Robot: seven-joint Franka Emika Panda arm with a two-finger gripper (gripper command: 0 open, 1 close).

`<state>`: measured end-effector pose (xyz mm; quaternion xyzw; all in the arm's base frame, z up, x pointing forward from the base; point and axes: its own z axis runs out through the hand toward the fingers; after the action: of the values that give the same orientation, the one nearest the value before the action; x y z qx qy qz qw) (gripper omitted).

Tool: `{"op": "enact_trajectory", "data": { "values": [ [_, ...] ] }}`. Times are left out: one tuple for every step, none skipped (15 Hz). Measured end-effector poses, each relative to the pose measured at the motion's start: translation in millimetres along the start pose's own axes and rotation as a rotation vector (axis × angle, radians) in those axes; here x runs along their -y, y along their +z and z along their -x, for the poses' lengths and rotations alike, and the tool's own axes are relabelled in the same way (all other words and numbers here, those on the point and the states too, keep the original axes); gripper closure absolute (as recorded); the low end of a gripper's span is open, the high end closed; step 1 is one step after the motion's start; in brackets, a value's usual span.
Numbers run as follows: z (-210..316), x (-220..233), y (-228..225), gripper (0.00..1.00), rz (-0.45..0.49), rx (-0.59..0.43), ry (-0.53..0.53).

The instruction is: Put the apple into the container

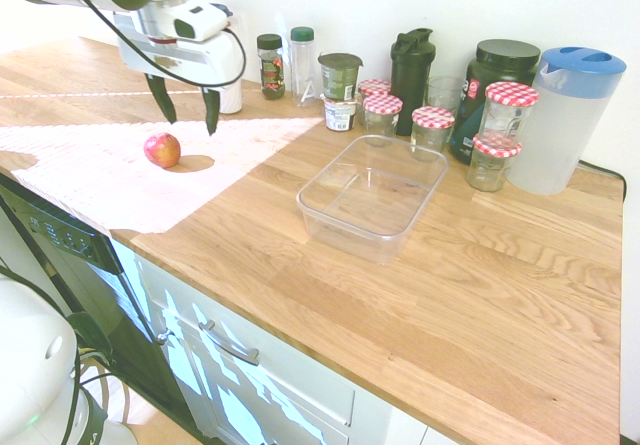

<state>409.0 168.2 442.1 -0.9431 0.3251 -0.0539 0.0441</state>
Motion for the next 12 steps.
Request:
{"op": "enact_trajectory", "data": {
  "values": [
    [18.0, 17.0, 2.7, 0.0, 0.006, 0.001, -0.03],
    [33.0, 31.5, 6.0, 0.0, 0.014, 0.0, -0.06],
    [45.3, 45.0, 10.2, 0.0, 0.023, 0.0, -0.086],
    [56.3, 57.0, 15.3, 0.0, 0.033, 0.0, -0.108],
    [64.7, 66.3, 20.7, 0.0, 0.045, -0.001, -0.127],
    [71.6, 73.3, 26.1, 0.0, 0.059, -0.009, -0.147],
    [76.2, 77.8, 32.6, 0.0, 0.074, -0.017, -0.167],
    [79.2, 80.7, 39.7, 0.0, 0.088, -0.024, -0.185],
    [80.1, 82.4, 46.7, 0.0, 0.099, -0.032, -0.194],
    [80.7, 83.7, 54.2, 0.0, 0.111, -0.038, -0.2],
    [81.7, 84.5, 62.3, 0.0, 0.125, -0.043, -0.208],
    [82.6, 86.0, 69.8, 0.0, 0.129, -0.044, -0.214]
  ]
}}
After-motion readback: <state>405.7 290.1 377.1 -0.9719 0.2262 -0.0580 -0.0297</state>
